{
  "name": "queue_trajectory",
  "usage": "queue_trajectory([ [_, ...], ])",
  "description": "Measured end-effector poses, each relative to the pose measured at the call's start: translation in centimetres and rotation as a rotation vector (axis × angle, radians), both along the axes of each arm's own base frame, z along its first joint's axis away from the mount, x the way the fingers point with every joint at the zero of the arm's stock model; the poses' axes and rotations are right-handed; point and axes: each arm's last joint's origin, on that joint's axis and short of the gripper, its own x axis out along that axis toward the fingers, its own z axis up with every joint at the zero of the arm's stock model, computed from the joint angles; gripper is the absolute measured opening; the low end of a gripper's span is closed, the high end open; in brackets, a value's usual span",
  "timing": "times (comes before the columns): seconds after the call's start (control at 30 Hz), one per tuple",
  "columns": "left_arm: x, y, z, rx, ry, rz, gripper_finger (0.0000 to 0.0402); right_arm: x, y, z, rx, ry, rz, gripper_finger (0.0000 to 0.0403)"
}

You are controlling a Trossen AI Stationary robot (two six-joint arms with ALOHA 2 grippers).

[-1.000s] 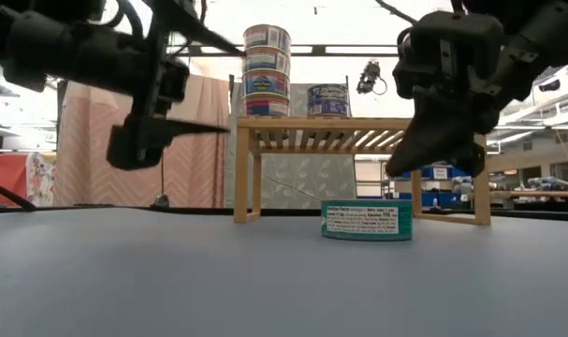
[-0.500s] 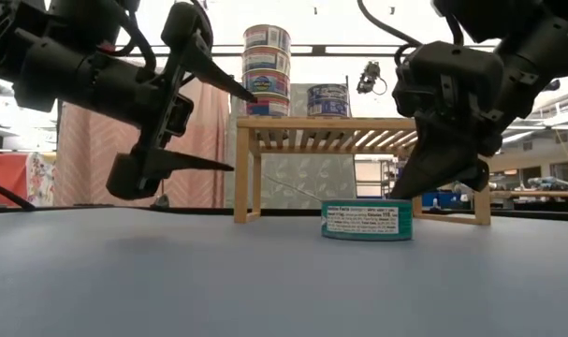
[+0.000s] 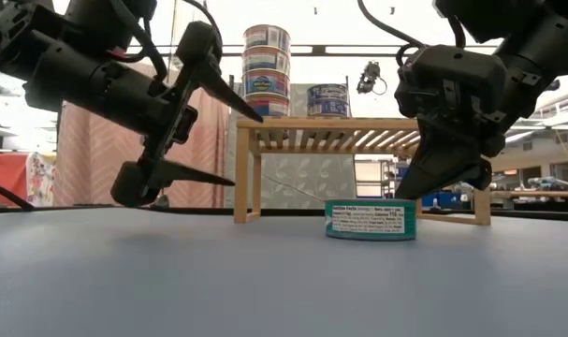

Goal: Stack canned seafood by type on shelf
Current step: Put the dark green tuna can on the shelf

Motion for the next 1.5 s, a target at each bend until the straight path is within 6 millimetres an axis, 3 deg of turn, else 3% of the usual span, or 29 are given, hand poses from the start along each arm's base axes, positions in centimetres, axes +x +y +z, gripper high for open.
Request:
queue_trajectory([
  [0.3, 0.8, 0.2, 0.4, 0.016, 0.04, 0.013, 0.0341, -0.1, -0.2, -0.1, -0.034, 0.006, -0.025, 0.0003],
  [0.67, 1.2, 0.8, 0.5, 0.039, 0.048, 0.034, 0.0297, 0.1, -0.6, -0.2, -0.065, -0.014, -0.062, 0.0003],
  [0.97, 1.2, 0.8, 0.7, 0.042, 0.035, 0.041, 0.0294, 1.5, -0.2, -1.9, -0.031, -0.071, -0.088, 0.0003],
  [1.23, 1.2, 0.8, 0.6, 0.088, 0.053, 0.018, 0.0294, 2.0, -0.6, -2.2, -0.006, -0.091, -0.091, 0.0004],
  [1.5, 1.8, 0.7, -1.7, 0.012, 0.065, 0.037, 0.0294, 1.9, -0.7, -2.3, -0.01, -0.075, -0.095, 0.0005],
])
